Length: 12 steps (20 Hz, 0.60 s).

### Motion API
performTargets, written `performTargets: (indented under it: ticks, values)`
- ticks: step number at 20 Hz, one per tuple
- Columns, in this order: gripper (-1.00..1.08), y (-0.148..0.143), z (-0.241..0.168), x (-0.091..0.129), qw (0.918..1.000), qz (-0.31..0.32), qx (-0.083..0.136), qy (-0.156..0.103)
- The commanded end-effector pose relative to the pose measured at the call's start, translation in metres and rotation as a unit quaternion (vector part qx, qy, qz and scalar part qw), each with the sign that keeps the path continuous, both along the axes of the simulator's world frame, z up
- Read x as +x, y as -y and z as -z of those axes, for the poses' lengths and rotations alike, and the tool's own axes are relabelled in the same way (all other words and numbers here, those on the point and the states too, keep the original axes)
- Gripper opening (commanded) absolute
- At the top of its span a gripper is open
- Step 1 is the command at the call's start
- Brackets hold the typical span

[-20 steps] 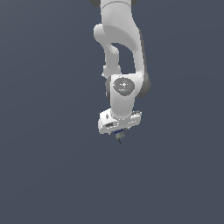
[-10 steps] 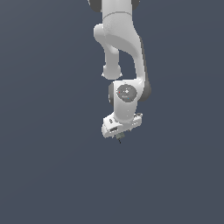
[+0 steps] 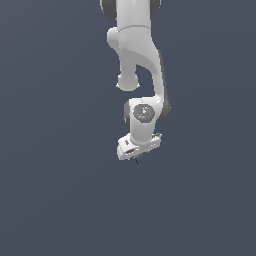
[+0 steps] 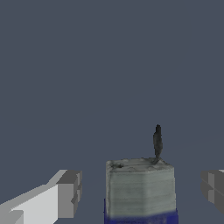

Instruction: Pick up the object and move it to a goal position.

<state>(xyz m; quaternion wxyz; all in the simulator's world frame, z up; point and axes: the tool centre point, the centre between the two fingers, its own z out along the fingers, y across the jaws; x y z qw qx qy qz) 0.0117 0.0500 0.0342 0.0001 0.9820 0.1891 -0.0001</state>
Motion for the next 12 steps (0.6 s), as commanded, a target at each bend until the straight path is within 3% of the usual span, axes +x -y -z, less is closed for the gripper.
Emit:
performTargets:
  ticks: [1,7,8,12]
  values:
    - [1.00,0.0001,0.0120,-0.0004,1.0000,-0.001,0.000,0.000]
    - [1.00,-0.0003,0.0217,0.0008,1.0000,-0.001,0.000,0.000]
    - [-1.00,-0.0003,0.0217,0.0008,1.0000,-0.001,0.000,0.000]
    - [-1.00,-0.0003,0.0217,0.0008,1.0000,-0.001,0.000,0.000]
